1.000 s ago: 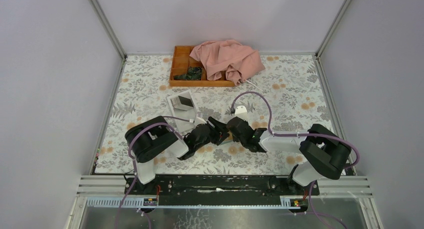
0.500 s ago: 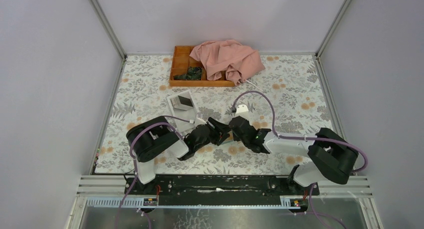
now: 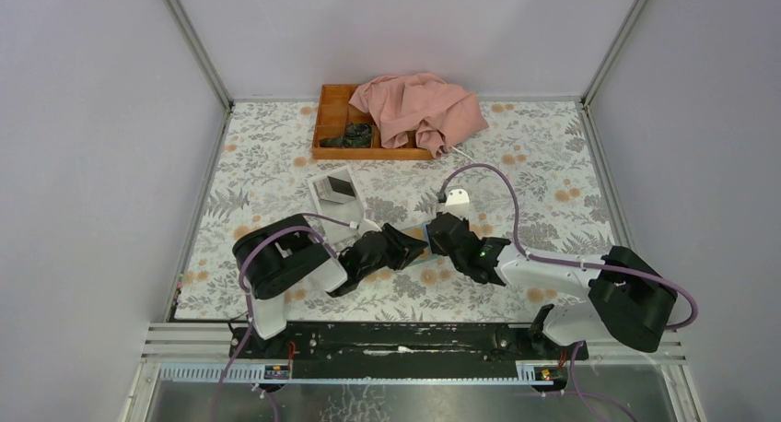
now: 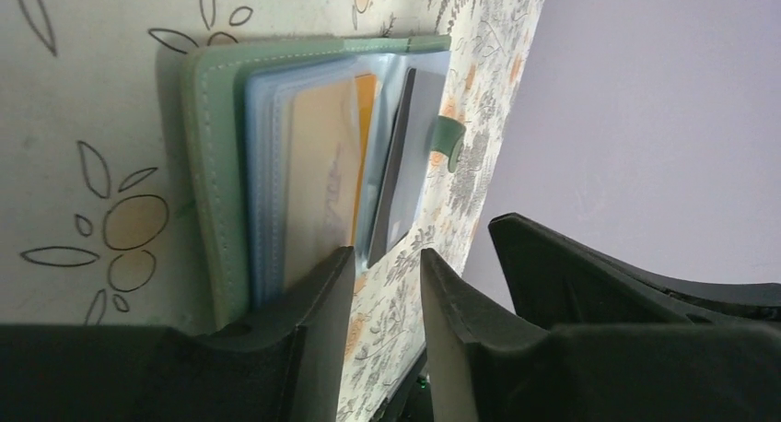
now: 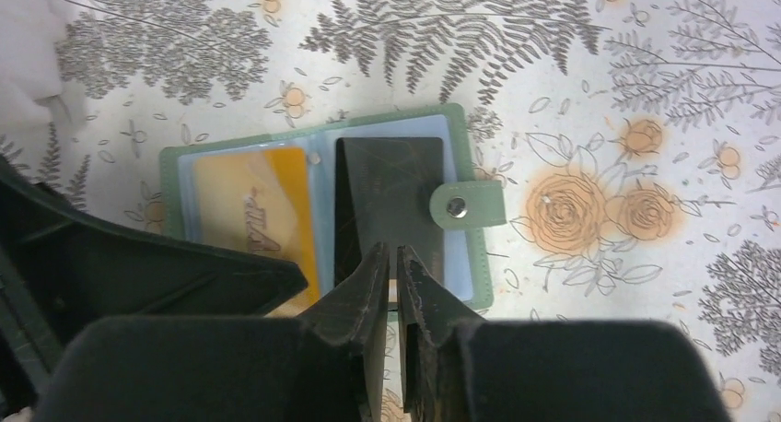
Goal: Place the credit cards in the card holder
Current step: Insert the credit card into the card holder.
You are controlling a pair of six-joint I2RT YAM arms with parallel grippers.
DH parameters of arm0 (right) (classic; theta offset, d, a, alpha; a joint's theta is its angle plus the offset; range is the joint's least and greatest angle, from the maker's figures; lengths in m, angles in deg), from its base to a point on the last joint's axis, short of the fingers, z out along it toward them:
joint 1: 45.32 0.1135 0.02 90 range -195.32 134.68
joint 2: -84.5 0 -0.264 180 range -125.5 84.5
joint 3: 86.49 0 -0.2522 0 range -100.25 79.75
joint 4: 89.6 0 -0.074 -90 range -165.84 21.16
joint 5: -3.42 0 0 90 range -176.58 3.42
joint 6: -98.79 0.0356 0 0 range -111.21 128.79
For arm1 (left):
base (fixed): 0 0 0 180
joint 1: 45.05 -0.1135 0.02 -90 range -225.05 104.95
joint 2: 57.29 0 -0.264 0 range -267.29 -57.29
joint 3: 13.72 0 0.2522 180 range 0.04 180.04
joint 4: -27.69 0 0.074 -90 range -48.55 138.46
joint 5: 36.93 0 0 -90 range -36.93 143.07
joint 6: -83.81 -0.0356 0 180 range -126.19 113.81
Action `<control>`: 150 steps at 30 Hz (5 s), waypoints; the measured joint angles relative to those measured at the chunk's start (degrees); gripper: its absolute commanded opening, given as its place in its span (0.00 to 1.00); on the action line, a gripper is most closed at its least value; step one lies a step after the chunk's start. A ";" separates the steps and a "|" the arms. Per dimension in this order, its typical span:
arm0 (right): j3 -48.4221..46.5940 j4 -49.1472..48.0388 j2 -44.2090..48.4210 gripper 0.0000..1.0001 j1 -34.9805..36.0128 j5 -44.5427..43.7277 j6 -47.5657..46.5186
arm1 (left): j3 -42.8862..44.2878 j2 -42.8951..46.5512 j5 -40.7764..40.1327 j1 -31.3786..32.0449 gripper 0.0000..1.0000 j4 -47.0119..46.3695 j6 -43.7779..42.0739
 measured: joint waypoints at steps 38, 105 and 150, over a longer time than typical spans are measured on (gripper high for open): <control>2.38 0.52 -6.40 0.00 -10.58 4.35 2.34 | 18.78 3.04 -4.59 1.57 0.00 37.59 -20.24; 2.40 -3.61 -7.98 0.00 -11.21 6.80 3.15 | 27.52 3.06 -8.79 5.57 0.00 54.29 -31.69; 3.89 5.07 1.79 0.10 -5.81 8.31 4.44 | 20.87 10.64 -19.10 7.78 0.00 57.94 -30.58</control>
